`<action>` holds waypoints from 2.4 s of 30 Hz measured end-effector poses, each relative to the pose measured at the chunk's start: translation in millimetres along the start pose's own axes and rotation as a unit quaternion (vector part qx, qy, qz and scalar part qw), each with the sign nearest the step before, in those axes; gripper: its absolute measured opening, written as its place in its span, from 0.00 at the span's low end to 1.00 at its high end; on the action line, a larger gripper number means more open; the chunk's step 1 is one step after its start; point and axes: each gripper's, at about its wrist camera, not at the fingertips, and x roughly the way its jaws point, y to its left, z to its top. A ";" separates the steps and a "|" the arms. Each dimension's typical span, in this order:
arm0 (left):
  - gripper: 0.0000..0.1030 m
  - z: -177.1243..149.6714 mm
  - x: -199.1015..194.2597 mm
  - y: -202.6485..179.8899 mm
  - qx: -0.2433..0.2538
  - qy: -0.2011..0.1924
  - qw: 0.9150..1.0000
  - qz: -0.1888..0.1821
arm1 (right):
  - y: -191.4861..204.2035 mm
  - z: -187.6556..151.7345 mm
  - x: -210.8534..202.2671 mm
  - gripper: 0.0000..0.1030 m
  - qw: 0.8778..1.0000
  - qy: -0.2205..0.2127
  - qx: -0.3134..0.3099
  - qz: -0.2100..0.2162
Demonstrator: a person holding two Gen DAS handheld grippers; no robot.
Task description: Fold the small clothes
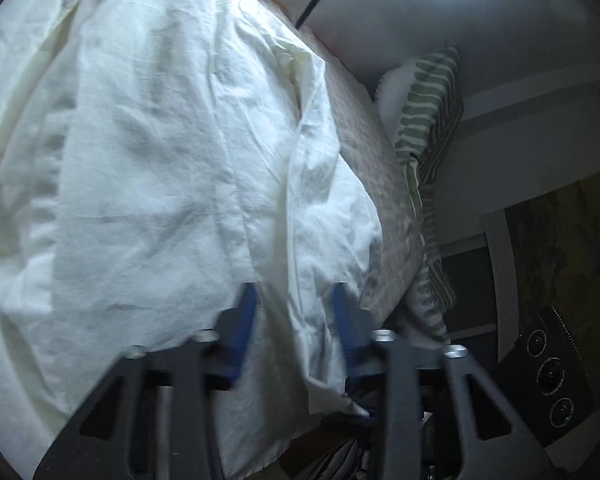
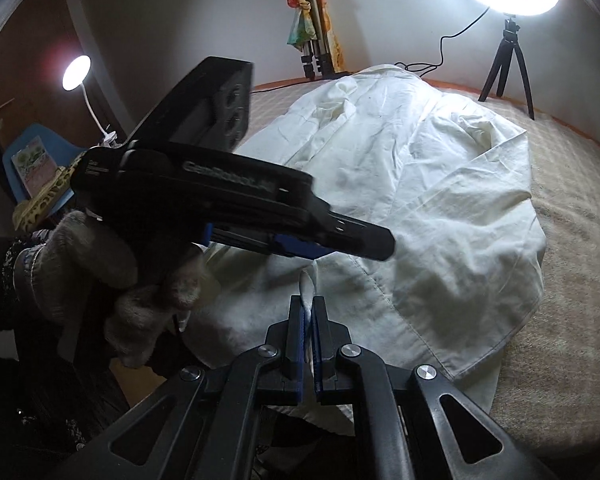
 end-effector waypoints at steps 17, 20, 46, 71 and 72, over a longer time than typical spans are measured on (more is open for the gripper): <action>0.04 -8.8 -4.7 -43.5 0.126 -0.026 0.991 0.033 | -146.4 133.2 -52.9 0.37 0.993 -0.034 0.065 -0.087; 0.03 -7.8 -5.1 -45.5 0.132 -0.027 0.990 0.037 | -193.1 173.7 -6.0 0.37 0.985 -0.006 0.084 -0.150; 0.03 -34.1 -36.7 -43.1 0.126 -0.036 0.991 0.032 | -223.2 280.3 89.1 0.00 0.976 0.035 0.100 -0.190; 0.03 -58.3 -41.1 -14.5 0.075 -0.022 0.995 0.067 | -178.0 183.2 61.1 0.31 0.989 0.039 0.025 -0.140; 0.03 -58.2 -39.9 -13.1 0.073 -0.022 0.995 0.067 | -173.5 178.1 65.2 0.31 0.989 0.044 0.009 -0.140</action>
